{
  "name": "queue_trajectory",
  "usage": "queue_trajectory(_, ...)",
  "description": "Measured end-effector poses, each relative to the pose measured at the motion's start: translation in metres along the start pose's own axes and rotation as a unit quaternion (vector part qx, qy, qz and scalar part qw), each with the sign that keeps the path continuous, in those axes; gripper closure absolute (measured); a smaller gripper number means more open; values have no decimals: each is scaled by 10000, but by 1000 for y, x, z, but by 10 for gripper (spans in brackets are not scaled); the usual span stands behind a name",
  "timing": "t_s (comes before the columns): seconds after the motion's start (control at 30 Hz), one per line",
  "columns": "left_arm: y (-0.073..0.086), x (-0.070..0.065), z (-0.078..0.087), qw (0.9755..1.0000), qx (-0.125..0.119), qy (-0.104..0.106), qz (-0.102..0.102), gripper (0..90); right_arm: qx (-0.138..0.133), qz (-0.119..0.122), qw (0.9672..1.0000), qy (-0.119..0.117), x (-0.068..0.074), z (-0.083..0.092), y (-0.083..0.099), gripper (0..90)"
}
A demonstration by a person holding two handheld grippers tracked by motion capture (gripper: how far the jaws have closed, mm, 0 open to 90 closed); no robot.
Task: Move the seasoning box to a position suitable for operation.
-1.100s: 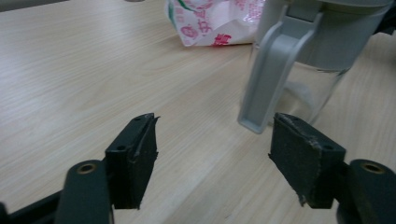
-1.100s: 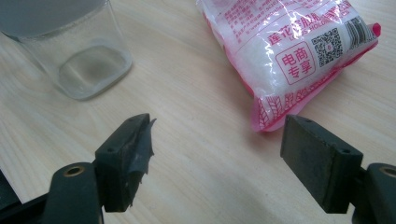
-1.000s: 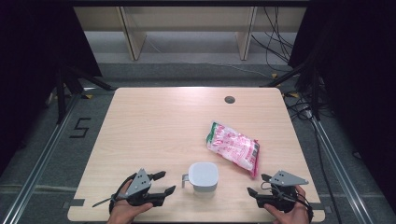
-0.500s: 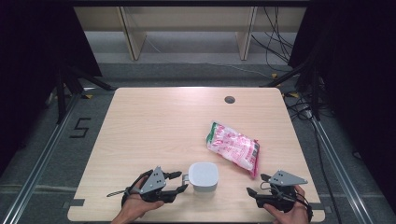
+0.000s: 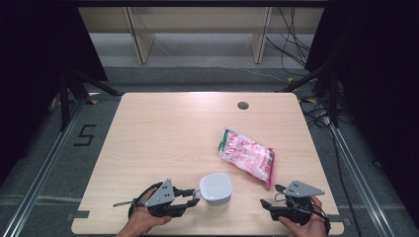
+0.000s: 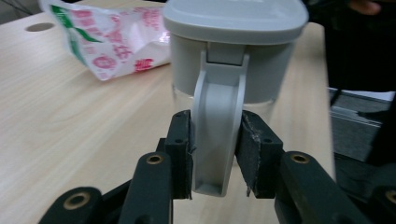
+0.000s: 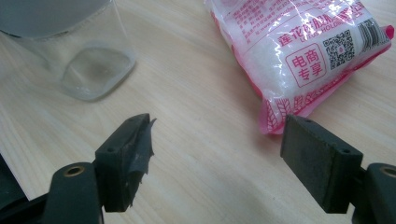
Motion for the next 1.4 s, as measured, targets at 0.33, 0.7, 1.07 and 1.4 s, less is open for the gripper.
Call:
queue_trajectory(0.33,-5,-15,-7,9999,-59,102,-76,682,5,14,10000,-15,0,0,0,261)
queue_trajectory(0.7,-5,-10,-13,9981,-169,-576,127,687,-27,41,10000,-82,0,-1,-1,261)
queue_trajectory(1.07,-3,16,-11,9931,-84,-1131,286,688,-69,104,9999,15,-1,-1,-1,260)
queue_trajectory(1.4,-3,38,-13,9892,-103,-1409,392,687,-50,111,9999,8,-1,-2,-1,261)
Point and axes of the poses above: each handheld gripper's, and its own axes: z roughly backward along the jaws, y roughly out of its underside, x roughly to its left, the point moved 5 cm from there along -z, roughly forward along the jaws, and after that the axes turned 7 degrees about -z, right-handed, at the moved point
